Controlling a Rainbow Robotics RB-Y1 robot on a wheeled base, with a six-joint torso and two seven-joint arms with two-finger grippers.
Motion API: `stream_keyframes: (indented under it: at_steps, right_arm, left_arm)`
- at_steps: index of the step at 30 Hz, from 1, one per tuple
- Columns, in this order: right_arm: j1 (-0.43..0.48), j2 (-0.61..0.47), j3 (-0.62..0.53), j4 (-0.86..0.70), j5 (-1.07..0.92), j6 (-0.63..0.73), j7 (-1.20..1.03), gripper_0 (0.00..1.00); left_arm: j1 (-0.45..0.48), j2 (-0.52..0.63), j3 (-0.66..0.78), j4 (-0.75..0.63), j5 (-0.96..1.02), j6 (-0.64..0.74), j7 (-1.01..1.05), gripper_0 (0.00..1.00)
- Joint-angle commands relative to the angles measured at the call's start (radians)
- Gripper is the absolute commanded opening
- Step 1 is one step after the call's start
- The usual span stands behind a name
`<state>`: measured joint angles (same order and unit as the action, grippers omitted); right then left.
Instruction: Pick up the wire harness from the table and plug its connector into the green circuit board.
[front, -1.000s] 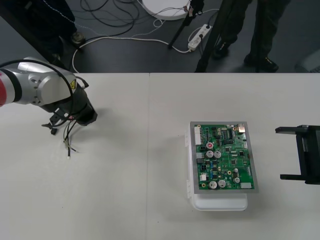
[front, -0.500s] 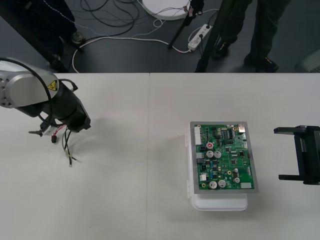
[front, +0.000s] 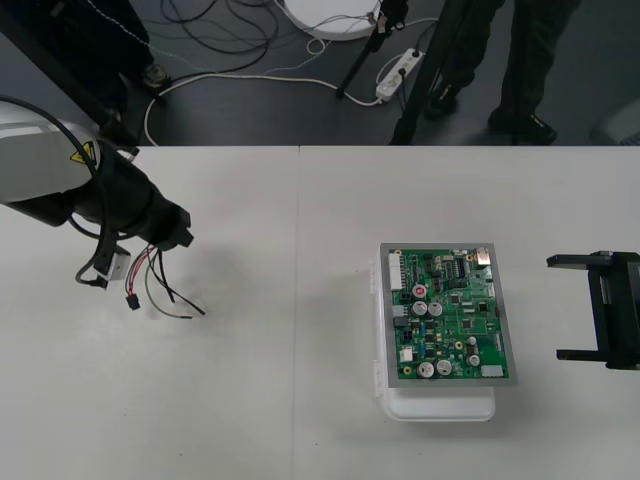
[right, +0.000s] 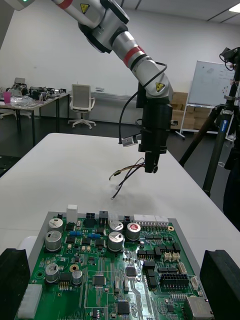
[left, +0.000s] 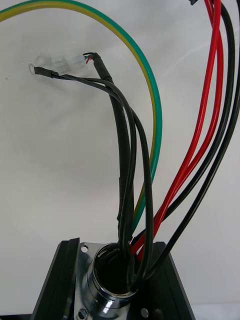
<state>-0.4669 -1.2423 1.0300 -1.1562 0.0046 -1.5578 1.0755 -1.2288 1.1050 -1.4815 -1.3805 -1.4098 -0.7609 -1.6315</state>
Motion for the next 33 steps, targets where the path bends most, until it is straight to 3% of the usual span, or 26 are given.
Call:
stream_keyframes:
  at_steps: [1, 8, 18, 33]
  right_arm:
    - [-0.022, 0.001, -0.025, -0.003, 0.003, -0.013, -0.026, 1.0]
    - [-0.022, 0.001, -0.025, -0.003, 0.0, -0.013, -0.048, 1.0]
    - [-0.022, 0.001, -0.025, -0.005, 0.0, -0.013, -0.075, 1.0]
    - [-0.022, 0.001, -0.025, -0.005, 0.0, -0.013, -0.098, 1.0]
  left_arm:
    - [0.023, 0.065, 0.07, -0.057, 0.028, 0.011, 0.153, 0.0]
    - [0.137, 0.116, 0.214, -0.127, 0.04, -0.021, 0.252, 0.0]
    - [0.373, 0.124, 0.581, -0.153, 0.008, -0.235, 0.404, 0.0]
    - [0.677, 0.009, 1.061, -0.258, -0.178, -0.477, 0.731, 0.0]
